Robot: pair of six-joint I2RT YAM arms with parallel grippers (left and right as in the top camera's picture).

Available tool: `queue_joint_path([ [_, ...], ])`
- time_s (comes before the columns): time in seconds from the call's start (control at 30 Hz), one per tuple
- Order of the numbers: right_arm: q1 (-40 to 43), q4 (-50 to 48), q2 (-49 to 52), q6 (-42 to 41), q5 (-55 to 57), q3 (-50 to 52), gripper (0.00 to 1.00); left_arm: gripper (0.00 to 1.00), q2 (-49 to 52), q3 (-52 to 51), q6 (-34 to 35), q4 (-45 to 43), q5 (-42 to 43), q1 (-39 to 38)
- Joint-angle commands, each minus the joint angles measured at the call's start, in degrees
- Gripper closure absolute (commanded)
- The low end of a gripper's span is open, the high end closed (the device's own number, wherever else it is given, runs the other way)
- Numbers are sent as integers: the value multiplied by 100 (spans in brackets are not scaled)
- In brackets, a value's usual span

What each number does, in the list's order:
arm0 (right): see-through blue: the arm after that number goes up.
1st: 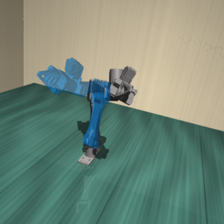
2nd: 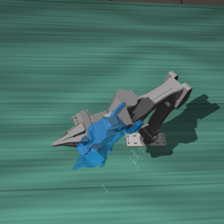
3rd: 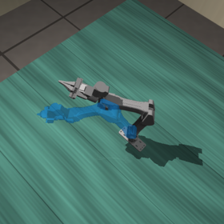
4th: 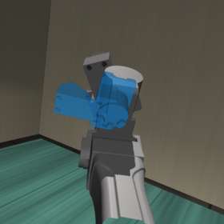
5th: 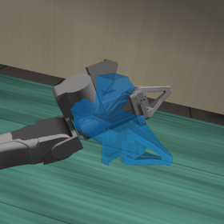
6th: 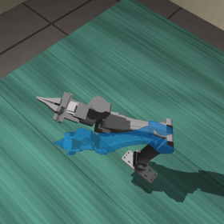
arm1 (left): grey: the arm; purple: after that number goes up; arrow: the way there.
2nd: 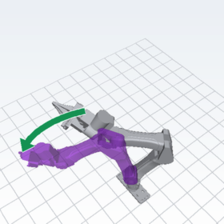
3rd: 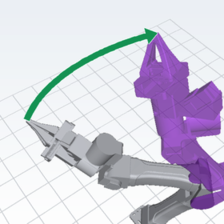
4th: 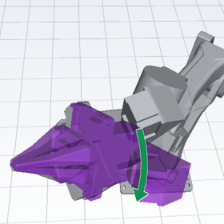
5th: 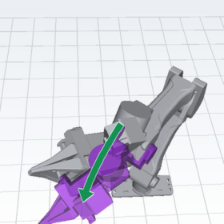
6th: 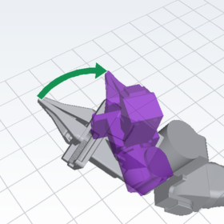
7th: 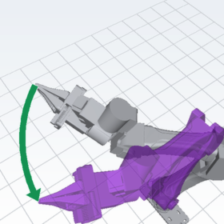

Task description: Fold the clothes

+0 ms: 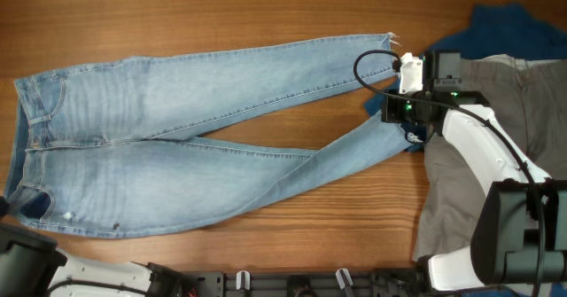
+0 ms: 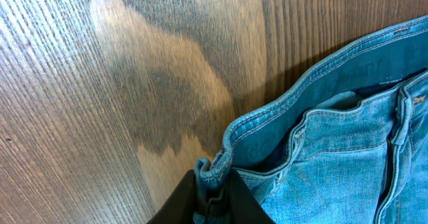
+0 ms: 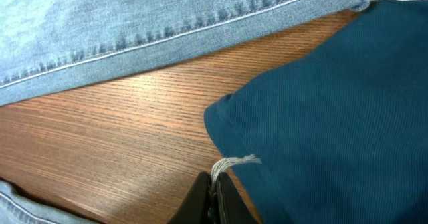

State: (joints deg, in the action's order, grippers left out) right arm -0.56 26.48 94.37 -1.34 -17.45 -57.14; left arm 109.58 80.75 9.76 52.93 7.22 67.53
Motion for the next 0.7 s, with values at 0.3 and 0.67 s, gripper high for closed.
queue_joint_path([
  [0.3,144,551,-1134,-1235,120,-1412,96,96,-1049,109,-46,96,275,26],
  [0.67,144,1303,-1569,-1757,962,-3580,96,96,-2546,669,621,1069,-1558,24],
])
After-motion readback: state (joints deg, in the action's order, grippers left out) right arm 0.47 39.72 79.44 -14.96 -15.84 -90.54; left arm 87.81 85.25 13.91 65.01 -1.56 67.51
